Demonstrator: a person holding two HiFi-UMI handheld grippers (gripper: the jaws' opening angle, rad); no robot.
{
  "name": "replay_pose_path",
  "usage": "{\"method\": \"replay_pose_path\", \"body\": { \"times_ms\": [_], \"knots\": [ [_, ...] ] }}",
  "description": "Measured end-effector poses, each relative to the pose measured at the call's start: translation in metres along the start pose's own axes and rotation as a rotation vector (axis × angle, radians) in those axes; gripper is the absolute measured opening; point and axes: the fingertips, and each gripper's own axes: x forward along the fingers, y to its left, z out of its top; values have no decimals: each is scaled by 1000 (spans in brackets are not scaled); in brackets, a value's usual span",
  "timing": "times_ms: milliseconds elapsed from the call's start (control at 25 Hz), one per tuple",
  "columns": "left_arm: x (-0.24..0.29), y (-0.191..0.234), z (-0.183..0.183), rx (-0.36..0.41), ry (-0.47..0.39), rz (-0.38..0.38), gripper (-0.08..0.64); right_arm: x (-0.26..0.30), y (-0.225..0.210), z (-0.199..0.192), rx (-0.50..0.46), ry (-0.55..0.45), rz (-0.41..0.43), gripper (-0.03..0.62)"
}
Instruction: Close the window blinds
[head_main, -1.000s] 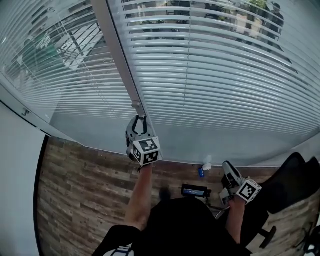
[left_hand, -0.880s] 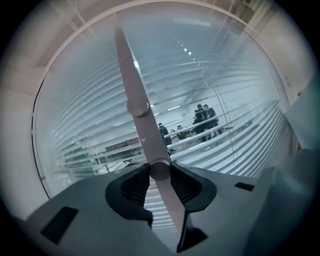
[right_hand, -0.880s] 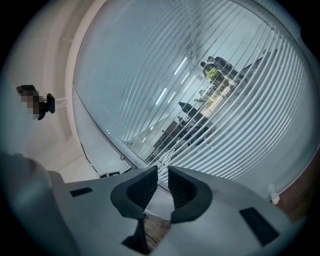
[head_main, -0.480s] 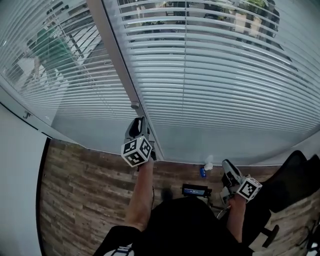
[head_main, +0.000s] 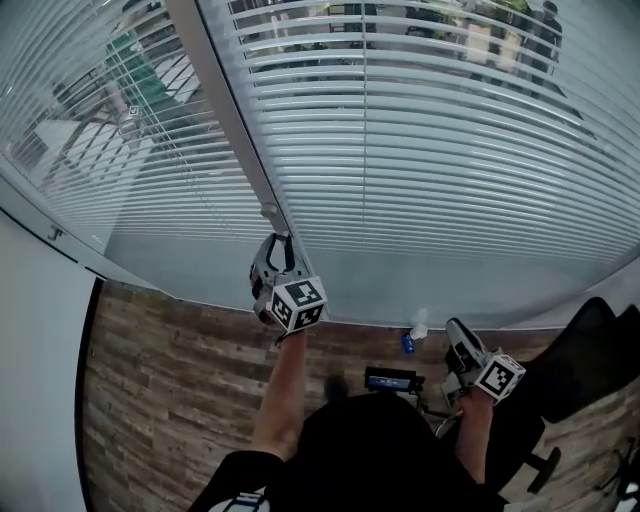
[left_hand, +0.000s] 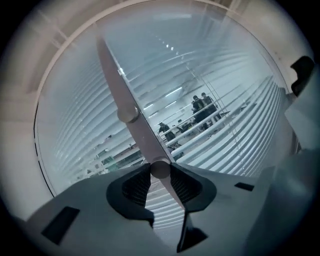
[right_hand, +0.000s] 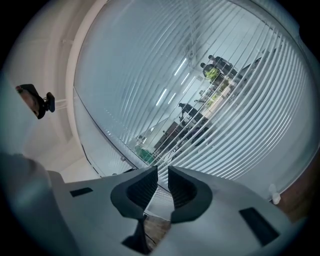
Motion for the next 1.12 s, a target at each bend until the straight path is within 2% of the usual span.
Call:
{"method": "replay_pose_path", "body": {
  "times_ms": [40,80,120,200,240,280,320,400,520,600,680,880,960,1000,1040,1080,1120],
  "knots": [
    [0,0,0,-14,-9,-4,137,0,1,0,0,-1,1,60],
    [0,-1,0,-95,-25,-29,137,0,1,1,0,-2,2,60],
    [-1,0,0,-241,-46,-70,137,1,2,1,-1,-3,3,60],
    [-3,4,0,-606,-86,-161,158,0,2,1,-1,-4,1,60],
    [-3,7,-1,-755,-100,-197,169,0,1,0,0,-3,-1,60],
    [-2,9,-2,-864,-111,-225,170,-1,-1,-1,-1,-1,-3,60],
    [-1,11,-2,-936,-120,-248,170,-2,-2,-1,-2,0,-2,60],
    [0,9,-4,-999,-121,-273,169,-3,2,0,-3,-13,10,60],
    [-3,3,-9,-963,-109,-256,140,-10,-4,-5,4,-22,7,60],
    [-2,4,-8,-868,-97,-228,138,-10,-3,-2,6,-26,12,60],
    [0,4,-7,-700,-70,-184,137,-9,-4,-1,7,-25,8,60],
    [4,0,-10,-221,-3,-57,137,-7,-1,2,1,-25,10,60],
    [7,1,-8,-71,8,-20,137,-3,0,3,4,-19,8,60],
    [9,1,-7,-34,6,-14,137,-2,0,3,4,-16,6,60],
    [9,1,-6,-48,-4,-23,137,0,1,3,2,-14,6,60],
    [9,0,-6,-125,-23,-50,138,0,1,3,0,-13,8,60],
    [7,1,-4,-260,-47,-91,138,1,1,2,1,-11,9,60]
  ]
}}
